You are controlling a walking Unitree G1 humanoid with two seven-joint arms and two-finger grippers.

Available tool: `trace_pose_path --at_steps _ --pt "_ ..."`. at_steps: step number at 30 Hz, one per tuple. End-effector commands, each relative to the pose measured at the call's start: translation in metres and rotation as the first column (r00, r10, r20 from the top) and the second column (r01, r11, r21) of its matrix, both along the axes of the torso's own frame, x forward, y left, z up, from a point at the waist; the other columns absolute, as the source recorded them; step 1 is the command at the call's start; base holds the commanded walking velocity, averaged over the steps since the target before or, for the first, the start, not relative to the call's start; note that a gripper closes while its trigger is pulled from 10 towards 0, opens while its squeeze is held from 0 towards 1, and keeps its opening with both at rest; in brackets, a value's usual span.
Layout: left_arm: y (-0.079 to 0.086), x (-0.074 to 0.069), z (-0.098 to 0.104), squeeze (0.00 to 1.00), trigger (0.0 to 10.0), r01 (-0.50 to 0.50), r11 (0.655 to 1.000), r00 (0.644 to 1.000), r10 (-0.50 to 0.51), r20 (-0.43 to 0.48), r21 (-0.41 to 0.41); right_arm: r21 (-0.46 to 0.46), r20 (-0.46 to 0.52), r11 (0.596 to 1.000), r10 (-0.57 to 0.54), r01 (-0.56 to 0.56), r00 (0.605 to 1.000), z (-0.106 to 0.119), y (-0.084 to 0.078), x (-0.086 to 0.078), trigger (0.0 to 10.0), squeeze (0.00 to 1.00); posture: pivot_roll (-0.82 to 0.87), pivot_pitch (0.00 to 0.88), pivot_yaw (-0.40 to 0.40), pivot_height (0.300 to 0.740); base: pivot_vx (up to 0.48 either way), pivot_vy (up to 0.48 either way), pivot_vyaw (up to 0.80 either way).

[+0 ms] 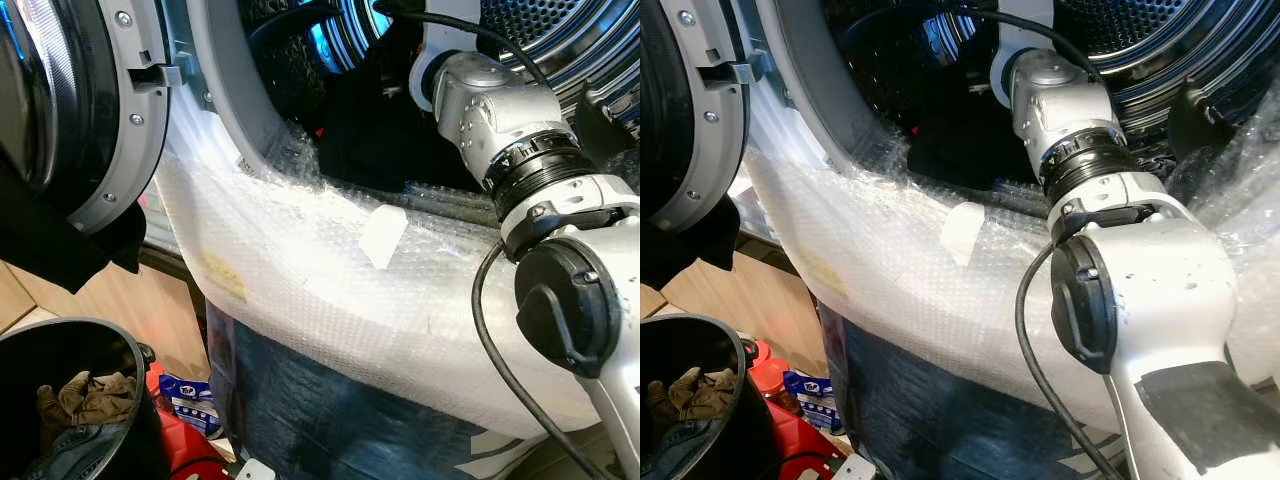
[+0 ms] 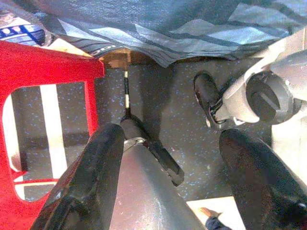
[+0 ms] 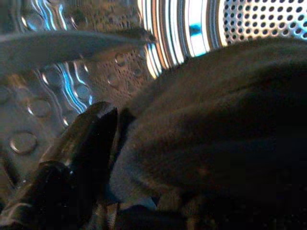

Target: Clothes washing

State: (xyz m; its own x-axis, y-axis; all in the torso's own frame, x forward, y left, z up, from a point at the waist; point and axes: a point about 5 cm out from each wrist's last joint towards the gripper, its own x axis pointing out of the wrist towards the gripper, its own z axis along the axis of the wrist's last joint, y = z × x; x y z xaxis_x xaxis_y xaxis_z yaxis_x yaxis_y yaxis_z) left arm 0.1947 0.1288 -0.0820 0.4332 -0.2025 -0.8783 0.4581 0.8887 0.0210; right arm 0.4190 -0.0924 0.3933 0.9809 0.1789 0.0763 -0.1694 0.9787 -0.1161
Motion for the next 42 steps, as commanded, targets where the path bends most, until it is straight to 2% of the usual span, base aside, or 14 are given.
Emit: trace_pose_path --at_steps 1,2,7,13,17,22,29,31,33,35,37,42 --pt "-0.001 -0.003 -0.002 0.0 10.0 0.013 1.0 1.0 -0.013 -0.018 0.003 0.029 -0.019 1.0 -0.004 0.005 1.0 -0.004 -0.003 0.001 10.0 0.0 -0.12 0.0 -0.039 0.74 0.0 0.0 0.0" --pt "-0.001 -0.004 -0.002 0.0 10.0 0.015 1.0 1.0 -0.015 -0.02 0.003 0.035 -0.024 0.999 -0.02 0.021 1.0 -0.006 -0.007 0.001 10.0 1.0 -0.12 0.0 -0.04 0.74 0.0 0.0 0.0" --pt "-0.002 -0.006 -0.003 0.0 10.0 0.03 1.0 0.999 -0.03 -0.025 0.004 0.014 -0.019 1.0 -0.021 0.021 1.0 -0.003 -0.008 0.0 10.0 1.0 -0.12 0.0 -0.048 0.74 0.0 0.0 0.0" --pt "-0.003 -0.008 -0.004 0.0 10.0 0.034 0.999 0.999 -0.034 -0.029 0.003 0.045 -0.003 0.999 -0.008 0.008 1.0 0.002 -0.009 -0.005 10.0 1.0 -0.13 0.0 -0.046 0.74 0.0 0.0 0.0" --pt "-0.003 -0.008 -0.004 0.0 10.0 0.038 0.999 0.999 -0.038 -0.03 0.002 0.043 0.013 0.999 -0.026 0.025 1.0 0.004 -0.015 -0.012 10.0 1.0 -0.13 0.0 -0.046 0.74 0.0 0.0 0.0" --pt "-0.003 -0.008 -0.004 0.0 10.0 0.041 0.999 0.999 -0.041 -0.032 0.002 0.068 0.04 0.997 -0.039 0.036 0.998 0.008 -0.029 -0.032 10.0 1.0 -0.14 0.0 -0.045 0.74 0.0 0.0 0.0" --pt "-0.003 -0.008 -0.004 0.0 10.0 0.045 0.999 0.998 -0.045 -0.035 0.001 0.084 0.06 0.995 -0.054 0.049 0.997 -0.003 -0.046 -0.065 10.0 1.0 -0.15 0.0 -0.039 0.74 0.0 0.0 0.0" --pt "-0.003 -0.008 -0.004 0.0 10.0 0.046 0.999 0.998 -0.046 -0.035 0.002 0.089 0.059 0.995 -0.047 0.042 0.997 -0.006 -0.048 -0.071 10.0 1.0 -0.15 0.0 -0.038 0.74 0.0 0.0 0.0" --pt "-0.003 -0.009 -0.004 0.0 10.0 0.046 0.999 0.998 -0.046 -0.035 0.001 0.083 0.079 0.997 0.005 -0.011 0.997 -0.01 -0.046 -0.086 10.0 1.0 -0.15 0.0 -0.038 0.74 0.0 0.0 0.0" --pt "-0.003 -0.009 -0.004 0.0 10.0 0.045 0.999 0.998 -0.045 -0.036 0.001 0.076 0.092 0.996 0.035 -0.042 0.995 -0.012 -0.043 -0.094 10.0 1.0 -0.16 0.0 -0.038 0.74 0.0 0.0 0.0" --pt "-0.003 -0.008 -0.004 0.0 10.0 0.047 0.999 0.998 -0.047 -0.035 0.001 0.041 0.091 0.999 0.021 -0.024 0.996 -0.014 -0.045 -0.097 10.0 1.0 -0.16 0.0 -0.038 0.74 0.0 0.0 0.0" --pt "-0.003 -0.008 -0.004 0.0 10.0 0.045 0.999 0.998 -0.045 -0.035 0.001 0.032 0.08 0.999 -0.016 0.014 0.997 -0.017 -0.051 -0.096 10.0 1.0 -0.15 0.0 -0.04 0.74 0.0 0.0 0.0"
